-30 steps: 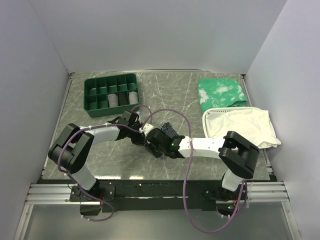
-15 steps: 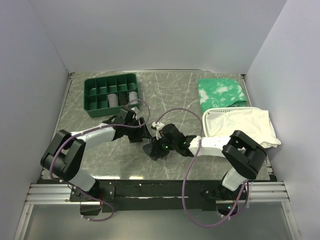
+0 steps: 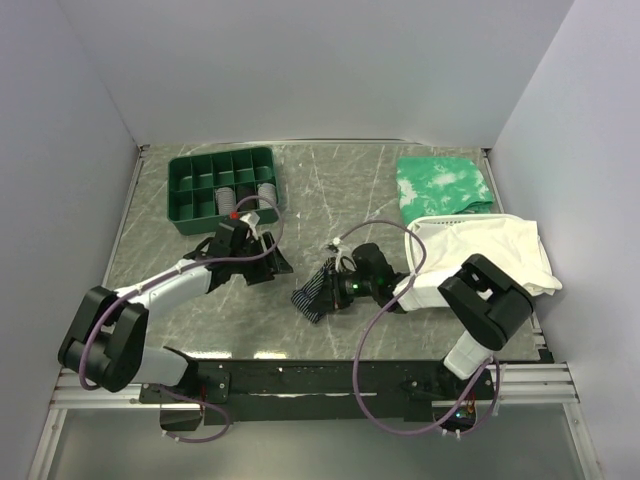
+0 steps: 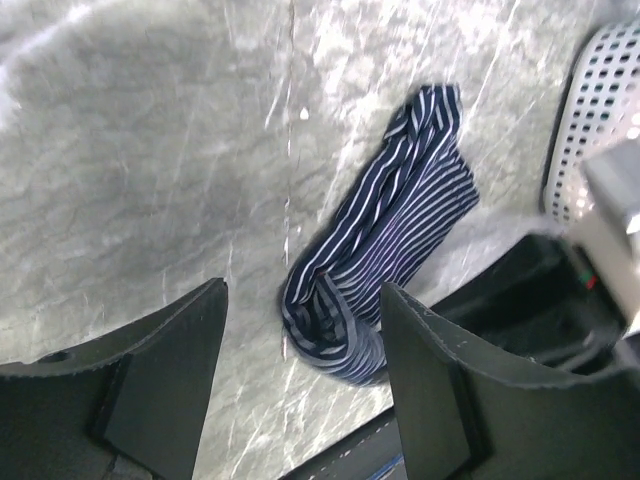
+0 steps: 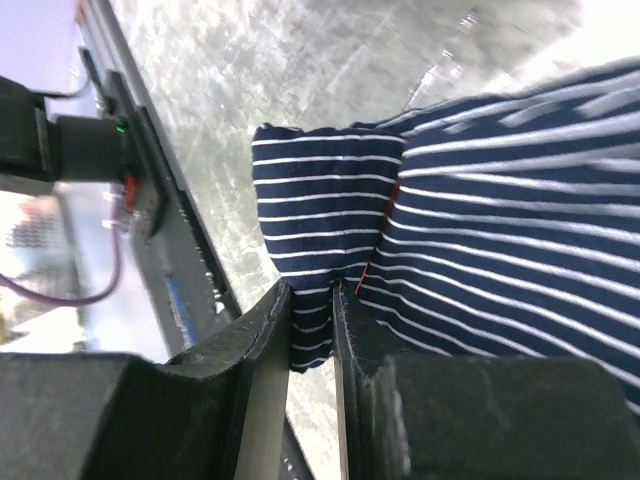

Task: Roll the underwear
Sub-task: Roll the underwear to the center of the board.

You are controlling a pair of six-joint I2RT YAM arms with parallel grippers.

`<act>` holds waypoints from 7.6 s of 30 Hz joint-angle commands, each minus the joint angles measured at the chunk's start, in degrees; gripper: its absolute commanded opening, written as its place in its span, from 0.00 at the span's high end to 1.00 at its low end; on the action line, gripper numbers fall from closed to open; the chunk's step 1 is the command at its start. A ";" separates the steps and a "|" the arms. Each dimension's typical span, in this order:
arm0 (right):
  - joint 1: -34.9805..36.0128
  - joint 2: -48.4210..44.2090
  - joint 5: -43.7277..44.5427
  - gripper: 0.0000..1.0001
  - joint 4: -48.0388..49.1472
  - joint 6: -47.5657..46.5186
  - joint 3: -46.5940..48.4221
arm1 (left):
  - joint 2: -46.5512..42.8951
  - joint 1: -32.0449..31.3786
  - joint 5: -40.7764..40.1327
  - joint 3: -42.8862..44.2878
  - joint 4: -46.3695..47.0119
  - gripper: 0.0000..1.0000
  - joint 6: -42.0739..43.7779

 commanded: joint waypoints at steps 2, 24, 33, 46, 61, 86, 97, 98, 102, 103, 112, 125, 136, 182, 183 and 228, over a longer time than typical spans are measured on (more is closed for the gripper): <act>-4.20 2.74 -5.58 0.89 11.71 7.55 -3.29 | -1.99 -0.19 4.73 -2.61 5.81 0.33 2.16; -9.31 9.69 -6.99 0.83 5.74 6.87 1.45 | 2.31 -5.81 7.90 -10.44 18.82 0.32 1.46; -9.39 9.95 -7.52 0.82 4.07 5.63 2.51 | 3.54 -6.43 4.74 -11.14 24.44 0.29 -2.40; -9.39 10.04 -8.22 0.80 3.45 5.19 3.30 | 10.83 -7.92 2.01 -11.67 30.95 0.32 -5.39; -9.40 10.83 -8.93 0.77 4.77 7.21 3.83 | 14.00 -9.77 -4.40 -11.49 27.44 0.52 -6.89; -9.04 -19.83 17.68 0.44 -24.83 -6.57 4.18 | 14.45 -11.62 -7.74 0.63 5.75 0.79 0.05; -4.40 -21.70 23.23 0.41 -29.59 -11.24 8.38 | 6.71 -11.53 -14.86 -1.03 -5.07 0.81 -3.63; -1.43 -21.17 24.46 0.41 -31.07 -12.29 9.27 | 6.27 -11.53 -15.47 -1.56 -5.95 0.81 -3.98; 7.90 -18.36 32.80 0.41 -34.68 -15.19 13.57 | 5.04 -11.53 -16.36 -1.47 -8.77 0.80 -5.04; 9.57 -17.39 35.69 0.41 -35.13 -15.46 14.97 | 4.95 -11.53 -16.27 -0.95 -9.21 0.80 -5.04; 21.45 -9.05 42.84 0.39 -36.18 -18.88 19.99 | 7.50 -11.53 -15.48 4.41 -13.25 0.77 -2.94; 26.11 1.07 45.56 0.33 -35.40 -21.17 25.18 | 9.08 -10.83 -13.20 4.86 -12.03 0.77 -2.05; 26.20 6.52 45.74 0.33 -32.32 -19.60 25.18 | 8.38 -9.51 -11.27 3.71 -10.80 0.77 -1.62; 6.79 5.63 3.76 0.90 -3.68 0.53 3.74 | -9.90 -2.91 -12.32 -6.91 -2.19 0.25 -5.13; 5.30 6.26 2.51 0.90 -2.97 2.02 3.65 | -10.60 -2.91 -11.62 -8.57 -1.14 0.25 -4.61; -3.51 19.01 -11.91 0.83 3.01 10.55 7.43 | -2.70 -10.47 -10.82 -21.43 22.87 0.42 -17.79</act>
